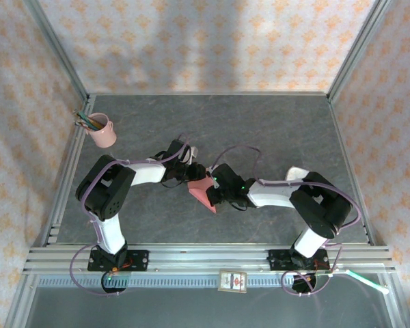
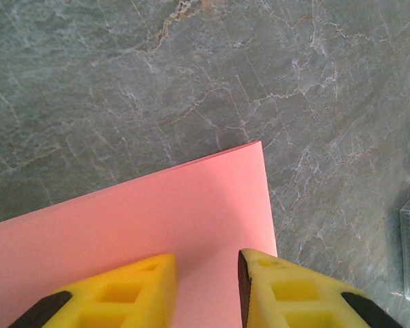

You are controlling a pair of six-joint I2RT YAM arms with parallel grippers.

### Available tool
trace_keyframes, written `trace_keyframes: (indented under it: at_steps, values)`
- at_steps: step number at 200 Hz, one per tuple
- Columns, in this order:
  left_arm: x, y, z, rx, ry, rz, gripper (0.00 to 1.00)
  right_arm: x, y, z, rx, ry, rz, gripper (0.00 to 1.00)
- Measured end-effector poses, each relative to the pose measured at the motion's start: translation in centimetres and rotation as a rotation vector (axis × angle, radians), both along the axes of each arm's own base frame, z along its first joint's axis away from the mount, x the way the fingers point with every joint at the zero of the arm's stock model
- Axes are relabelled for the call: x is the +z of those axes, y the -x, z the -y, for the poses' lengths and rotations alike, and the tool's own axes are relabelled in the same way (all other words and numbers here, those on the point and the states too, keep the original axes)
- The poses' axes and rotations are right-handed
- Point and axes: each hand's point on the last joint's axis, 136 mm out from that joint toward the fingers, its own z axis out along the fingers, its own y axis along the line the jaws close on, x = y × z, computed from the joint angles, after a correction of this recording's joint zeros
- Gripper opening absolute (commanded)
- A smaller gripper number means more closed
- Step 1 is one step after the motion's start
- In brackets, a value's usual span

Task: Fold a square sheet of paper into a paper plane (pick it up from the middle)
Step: Third fold the triangle at the center of the table.

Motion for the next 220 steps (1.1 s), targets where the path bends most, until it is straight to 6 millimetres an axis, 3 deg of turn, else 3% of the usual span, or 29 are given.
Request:
trace_keyframes:
  at_steps: [220]
  values:
    - [0.02,0.09,0.19,-0.01,-0.005,0.007,0.33,-0.66,-0.08,0.49,-0.014,0.026,0.001,0.06]
